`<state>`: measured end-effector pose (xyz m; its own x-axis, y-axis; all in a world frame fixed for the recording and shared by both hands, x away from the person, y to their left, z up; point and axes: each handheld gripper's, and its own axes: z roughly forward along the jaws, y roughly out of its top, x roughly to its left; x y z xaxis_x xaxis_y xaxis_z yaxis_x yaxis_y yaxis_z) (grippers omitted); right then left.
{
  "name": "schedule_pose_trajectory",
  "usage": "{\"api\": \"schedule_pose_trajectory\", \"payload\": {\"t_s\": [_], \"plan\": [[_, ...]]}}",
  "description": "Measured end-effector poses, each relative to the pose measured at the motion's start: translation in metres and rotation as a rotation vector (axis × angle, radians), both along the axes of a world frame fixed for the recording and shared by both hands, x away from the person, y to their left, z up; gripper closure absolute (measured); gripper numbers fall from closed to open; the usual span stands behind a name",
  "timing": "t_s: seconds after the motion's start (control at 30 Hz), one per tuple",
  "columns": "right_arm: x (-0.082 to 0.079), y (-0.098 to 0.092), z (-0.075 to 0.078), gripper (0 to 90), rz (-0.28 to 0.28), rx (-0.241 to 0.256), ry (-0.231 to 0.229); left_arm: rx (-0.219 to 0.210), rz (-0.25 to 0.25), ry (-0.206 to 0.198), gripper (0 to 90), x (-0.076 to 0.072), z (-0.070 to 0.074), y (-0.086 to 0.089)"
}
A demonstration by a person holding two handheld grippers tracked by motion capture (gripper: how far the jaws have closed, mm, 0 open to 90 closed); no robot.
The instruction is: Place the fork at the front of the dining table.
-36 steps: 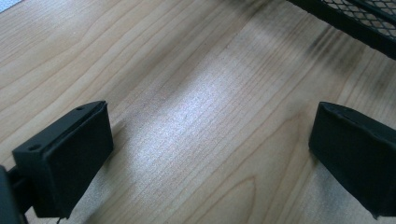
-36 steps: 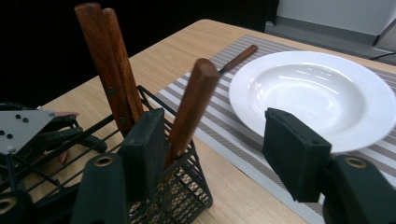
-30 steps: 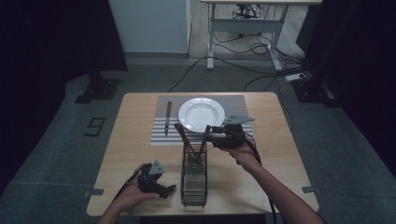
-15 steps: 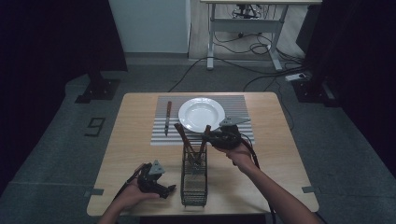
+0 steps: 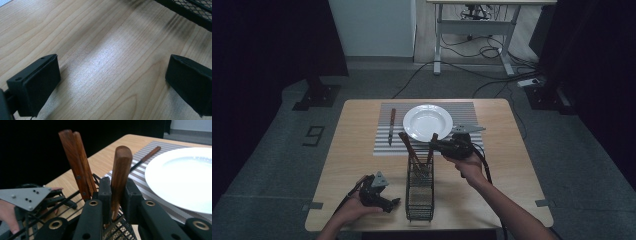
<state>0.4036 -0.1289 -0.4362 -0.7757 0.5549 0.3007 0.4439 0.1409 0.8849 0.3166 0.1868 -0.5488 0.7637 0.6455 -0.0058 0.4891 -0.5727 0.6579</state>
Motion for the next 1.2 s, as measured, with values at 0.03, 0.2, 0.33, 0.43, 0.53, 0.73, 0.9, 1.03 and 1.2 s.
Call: {"api": "schedule_pose_trajectory", "payload": {"t_s": [0.03, 0.2, 0.33, 0.43, 0.53, 0.73, 0.9, 1.03, 1.2], "plan": [[-0.001, -0.001, 0.001, 80.1, 0.004, 0.006, -0.003, -0.001, 0.001, 0.0, 0.0, 0.0, 0.0, 0.0], [-0.006, -0.003, 0.009, 80.3, -0.004, 0.021, -0.033, 0.001, 0.0, 0.0, 0.0, 0.0, 0.0, 0.0], [-0.009, -0.008, 0.017, 80.3, -0.018, 0.045, -0.06, 0.001, 0.0, 0.0, 0.0, 0.0, 0.0, 0.0], [-0.011, -0.012, 0.024, 80.4, -0.029, 0.064, -0.093, 0.001, 0.0, 0.0, 0.0, 0.0, 0.0, 0.0], [-0.015, -0.017, 0.032, 80.4, -0.045, 0.075, -0.157, 0.001, 0.0, 0.0, 0.0, 0.0, 0.0, 0.0], [-0.021, -0.029, 0.051, 80.4, -0.056, 0.138, -0.209, 0.001, 0.0, -0.001, 0.0, 0.0, 0.0, 0.0], [-0.027, -0.039, 0.066, 80.4, -0.074, 0.164, -0.253, 0.001, 0.0, -0.001, 0.0, 0.0, 0.0, 0.0], [-0.029, -0.05, 0.076, 80.4, -0.106, 0.167, -0.285, 0.001, 0.0, -0.001, 0.0, 0.0, 0.0, 0.0], [-0.026, -0.058, 0.077, 80.4, -0.132, 0.165, -0.285, 0.001, 0.0, -0.001, 0.0, 0.0, 0.0, 0.0]]}}
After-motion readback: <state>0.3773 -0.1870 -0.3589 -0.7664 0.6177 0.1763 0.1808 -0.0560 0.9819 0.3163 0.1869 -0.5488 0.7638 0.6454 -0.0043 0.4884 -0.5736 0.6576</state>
